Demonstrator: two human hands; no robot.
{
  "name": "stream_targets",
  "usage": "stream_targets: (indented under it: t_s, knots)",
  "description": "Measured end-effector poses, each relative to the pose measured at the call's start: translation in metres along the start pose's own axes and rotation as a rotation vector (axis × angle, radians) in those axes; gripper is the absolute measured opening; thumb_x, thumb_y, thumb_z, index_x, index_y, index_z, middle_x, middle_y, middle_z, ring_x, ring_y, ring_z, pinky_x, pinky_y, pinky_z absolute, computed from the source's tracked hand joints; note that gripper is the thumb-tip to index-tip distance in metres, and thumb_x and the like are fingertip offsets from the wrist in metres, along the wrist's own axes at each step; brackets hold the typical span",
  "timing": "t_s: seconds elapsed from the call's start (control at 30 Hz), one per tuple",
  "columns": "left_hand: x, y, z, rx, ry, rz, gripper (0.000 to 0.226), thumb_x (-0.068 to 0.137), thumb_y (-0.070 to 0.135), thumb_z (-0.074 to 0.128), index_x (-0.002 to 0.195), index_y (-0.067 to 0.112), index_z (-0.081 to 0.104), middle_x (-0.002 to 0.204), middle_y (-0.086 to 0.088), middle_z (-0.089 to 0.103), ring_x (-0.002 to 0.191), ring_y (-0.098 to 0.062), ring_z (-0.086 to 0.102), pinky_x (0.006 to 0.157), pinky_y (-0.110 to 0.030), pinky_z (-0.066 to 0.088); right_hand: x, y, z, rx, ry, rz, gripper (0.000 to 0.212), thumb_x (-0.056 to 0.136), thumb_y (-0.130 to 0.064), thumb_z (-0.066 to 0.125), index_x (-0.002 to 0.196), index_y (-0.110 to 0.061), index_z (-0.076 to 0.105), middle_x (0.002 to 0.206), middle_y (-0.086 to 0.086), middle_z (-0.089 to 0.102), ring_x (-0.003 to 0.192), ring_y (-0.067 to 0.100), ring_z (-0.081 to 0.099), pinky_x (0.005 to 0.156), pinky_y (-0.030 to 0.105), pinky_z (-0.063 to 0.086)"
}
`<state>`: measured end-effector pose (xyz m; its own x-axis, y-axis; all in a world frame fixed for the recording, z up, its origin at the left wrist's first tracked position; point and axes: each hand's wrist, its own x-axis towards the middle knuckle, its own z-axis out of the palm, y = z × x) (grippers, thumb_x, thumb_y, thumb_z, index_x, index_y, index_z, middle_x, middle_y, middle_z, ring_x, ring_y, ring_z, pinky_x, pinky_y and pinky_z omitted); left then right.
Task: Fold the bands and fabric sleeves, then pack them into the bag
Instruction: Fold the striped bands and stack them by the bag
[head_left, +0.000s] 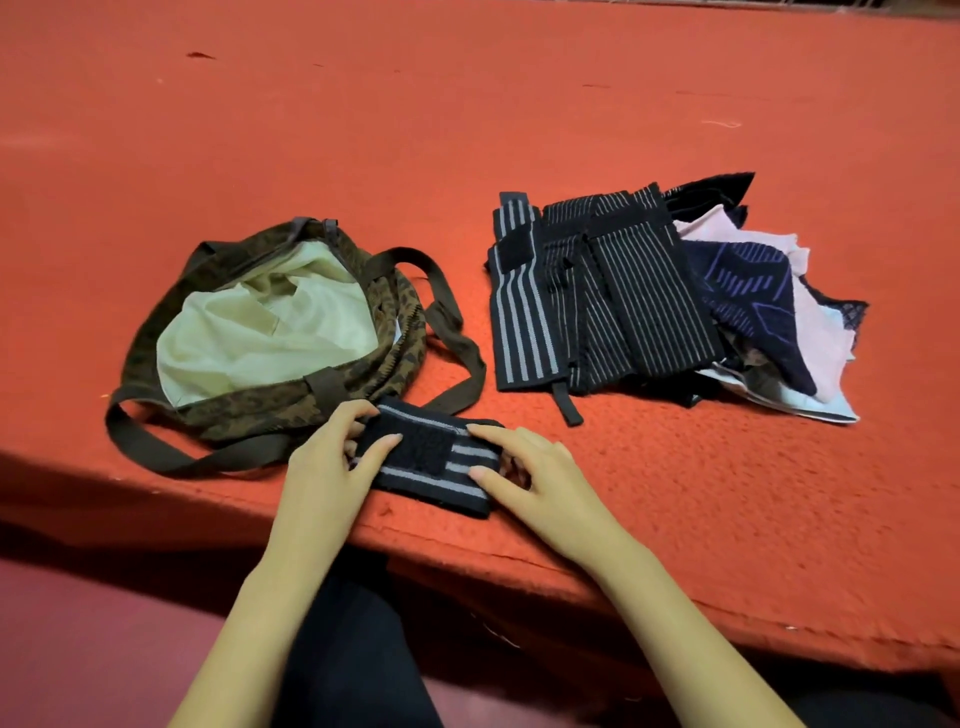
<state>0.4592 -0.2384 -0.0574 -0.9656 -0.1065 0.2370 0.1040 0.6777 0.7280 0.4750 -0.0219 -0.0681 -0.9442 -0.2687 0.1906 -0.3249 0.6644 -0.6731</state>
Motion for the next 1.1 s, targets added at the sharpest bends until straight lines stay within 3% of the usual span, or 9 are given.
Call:
stream_targets:
  t_s: [0.1,0.2,0.3,0.4,0.5,0.57,0.67,0.87,1.1]
  knots:
    - [-0.001,-0.005,0.006,0.19,0.057,0.112,0.025,0.081,0.024,0.072,0.102,0.014,0.062,0.082,0.001,0.052,0.076,-0.018,0.047,0.078,-0.03,0.045,0.001,-0.001,0.002,-0.111,-0.007,0.015,0.053,0.087,-0.059,0.037,0.133,-0.035,0.049,0.079,-0.018,0.038,0.084,0.006,0.044,0.087,0.03,0.035]
    - [-0.001,-0.003,0.006,0.386,0.119,0.181,0.027,0.078,0.022,0.076,0.098,0.009,0.065,0.081,-0.006,0.047,0.078,-0.026,0.043,0.071,-0.043,0.046,0.001,-0.003,0.002,-0.168,-0.026,0.015,0.058,0.086,-0.062,0.031,0.134,-0.034,0.048,0.079,-0.02,0.034,0.088,0.008,0.042,0.088,0.027,0.033]
    - [0.006,0.013,0.0,0.575,0.075,0.225,0.025,0.074,0.023,0.078,0.084,0.006,0.063,0.077,-0.01,0.05,0.072,-0.032,0.049,0.058,-0.04,0.046,0.003,-0.005,-0.007,-0.133,-0.083,0.018,0.043,0.092,-0.051,0.047,0.132,-0.035,0.049,0.081,-0.018,0.037,0.088,0.006,0.041,0.084,0.025,0.034]
    - [0.036,0.039,-0.004,0.629,0.034,0.271,0.026,0.083,0.032,0.069,0.078,0.008,0.059,0.074,-0.01,0.056,0.071,-0.034,0.055,0.056,-0.037,0.04,0.02,-0.003,-0.03,-0.1,-0.087,0.021,0.036,0.092,-0.047,0.052,0.124,-0.034,0.056,0.087,-0.011,0.044,0.086,0.004,0.044,0.082,0.026,0.039]
    - [0.085,0.07,0.009,0.545,-0.019,0.295,0.029,0.093,0.037,0.052,0.085,0.009,0.055,0.085,-0.009,0.057,0.085,-0.03,0.055,0.06,-0.033,0.034,0.055,0.005,-0.062,-0.103,0.003,0.024,0.028,0.093,-0.035,0.056,0.118,-0.025,0.062,0.08,-0.01,0.042,0.072,0.0,0.042,0.076,0.027,0.04]
    - [0.127,0.085,0.028,0.524,-0.065,0.316,0.028,0.095,0.036,0.048,0.091,0.009,0.055,0.093,-0.009,0.059,0.092,-0.03,0.056,0.067,-0.036,0.041,0.088,0.011,-0.088,-0.128,0.048,0.051,0.025,0.093,-0.029,0.055,0.114,-0.021,0.064,0.078,-0.009,0.043,0.069,0.0,0.043,0.075,0.029,0.041]
    - [0.191,0.102,0.059,0.551,-0.167,0.309,0.031,0.095,0.034,0.046,0.105,0.007,0.058,0.103,-0.014,0.06,0.101,-0.035,0.055,0.08,-0.042,0.047,0.145,0.02,-0.122,-0.197,0.074,0.081,0.023,0.093,-0.026,0.053,0.109,-0.017,0.067,0.082,-0.002,0.049,0.077,0.011,0.049,0.077,0.03,0.04]
    - [0.298,0.108,0.113,0.588,-0.262,0.277,0.027,0.093,0.022,0.045,0.109,0.004,0.057,0.112,-0.019,0.06,0.107,-0.037,0.055,0.083,-0.041,0.044,0.266,0.051,-0.163,-0.365,0.05,0.198,0.025,0.09,-0.019,0.05,0.105,-0.01,0.068,0.107,0.011,0.064,0.101,0.029,0.057,0.08,0.033,0.042]
    - [0.404,0.089,0.178,0.552,-0.296,0.214,0.035,0.096,0.029,0.045,0.116,0.0,0.05,0.119,-0.022,0.054,0.113,-0.04,0.05,0.089,-0.043,0.041,0.396,0.136,-0.16,-0.387,-0.043,0.507,0.025,0.088,-0.018,0.055,0.102,0.0,0.064,0.101,0.02,0.064,0.095,0.034,0.059,0.071,0.031,0.042]
